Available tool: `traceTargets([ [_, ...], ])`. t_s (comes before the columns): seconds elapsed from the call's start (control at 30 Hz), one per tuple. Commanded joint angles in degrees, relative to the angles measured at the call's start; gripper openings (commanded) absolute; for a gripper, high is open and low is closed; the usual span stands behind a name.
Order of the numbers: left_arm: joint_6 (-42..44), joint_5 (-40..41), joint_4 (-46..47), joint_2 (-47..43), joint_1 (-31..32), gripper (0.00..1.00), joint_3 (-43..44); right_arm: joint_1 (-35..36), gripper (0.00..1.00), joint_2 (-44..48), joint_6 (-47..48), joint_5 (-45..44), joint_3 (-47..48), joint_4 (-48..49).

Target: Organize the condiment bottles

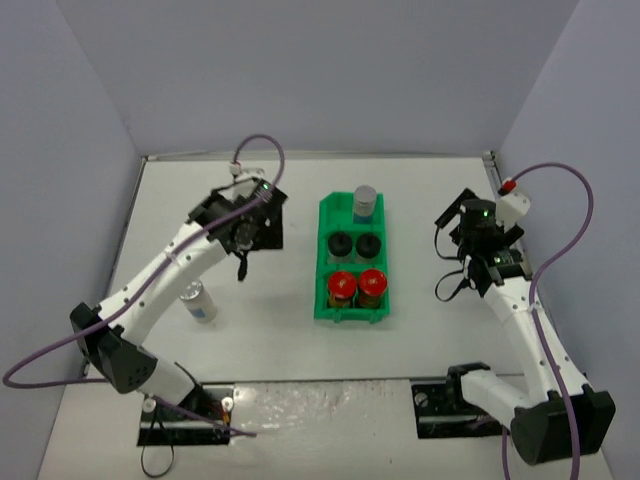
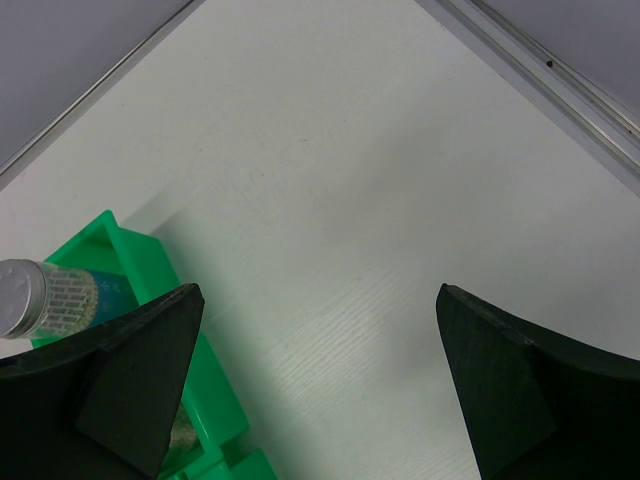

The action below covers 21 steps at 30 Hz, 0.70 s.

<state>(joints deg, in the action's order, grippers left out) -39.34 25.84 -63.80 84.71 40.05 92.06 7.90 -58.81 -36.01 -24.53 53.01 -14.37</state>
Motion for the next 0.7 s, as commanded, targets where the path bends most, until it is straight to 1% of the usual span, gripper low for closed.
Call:
traceTargets([
  [0.0,0.03,4.27,0.72,-4.54,-8.87,0.97,-2.23,-0.34,1.00,-0.26,0.15,-0.59,1.30,2.51],
  [0.07,-0.19,3.82,1.18,-5.61,-14.04,0.97,-4.67,-0.26,1.00,-0.42,0.23,-0.28,1.31,2.59],
  [0.13,-1.08,3.81,1.44,-7.08,-16.48,0.97,-7.36,-0.34,1.00,-0.52,0.24,-0.19,1.24,2.66],
  [0.23,-3.32,2.54,1.76,-9.33,-19.25,0.97,-11.92,-0.34,1.00,-0.50,0.06,-0.07,0.84,2.80],
  [0.43,-6.40,0.24,1.65,-14.30,-22.78,0.97,-19.26,-0.34,1.00,-0.52,-0.03,0.25,0.12,3.19],
  [0.5,-6.78,-3.57,2.42,-15.92,-24.82,0.97,-22.67,-0.43,1.00,-0.52,-0.11,0.29,-0.11,3.39],
  [0.57,-6.39,-5.43,3.78,-16.81,-26.59,0.97,-24.21,-0.43,1.00,-0.52,-0.11,0.60,-0.43,3.56],
  [0.67,-6.71,-8.67,4.60,-16.55,-27.65,0.97,-26.38,-0.39,1.00,-0.78,-0.16,0.80,-0.54,3.83],
])
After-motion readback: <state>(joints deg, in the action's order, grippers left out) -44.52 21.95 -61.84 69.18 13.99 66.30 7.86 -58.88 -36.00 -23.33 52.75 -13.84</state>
